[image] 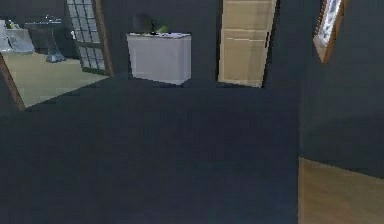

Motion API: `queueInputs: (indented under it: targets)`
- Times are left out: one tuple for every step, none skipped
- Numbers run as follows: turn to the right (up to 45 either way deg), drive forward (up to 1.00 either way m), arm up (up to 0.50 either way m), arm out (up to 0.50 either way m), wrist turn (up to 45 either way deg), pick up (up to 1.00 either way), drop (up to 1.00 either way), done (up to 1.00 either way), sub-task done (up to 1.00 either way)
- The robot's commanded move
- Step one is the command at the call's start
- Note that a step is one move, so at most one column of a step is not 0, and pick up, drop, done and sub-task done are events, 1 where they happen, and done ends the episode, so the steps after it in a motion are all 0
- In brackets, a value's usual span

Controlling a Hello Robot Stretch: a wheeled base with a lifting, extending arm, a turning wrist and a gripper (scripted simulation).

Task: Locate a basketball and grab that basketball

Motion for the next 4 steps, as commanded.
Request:
queueInputs:
  targets:
    - [6.0,0.00,0.00,0.00,0.0,0.00,0.00,0.00,0.00]
    - [0.0,0.45,0.00,0.00,0.0,0.00,0.00,0.00,0.00]
    - [-45.0,0.00,0.00,0.00,0.0,0.00,0.00,0.00,0.00]
    - [0.0,1.00,0.00,0.00,0.0,0.00,0.00,0.00,0.00]
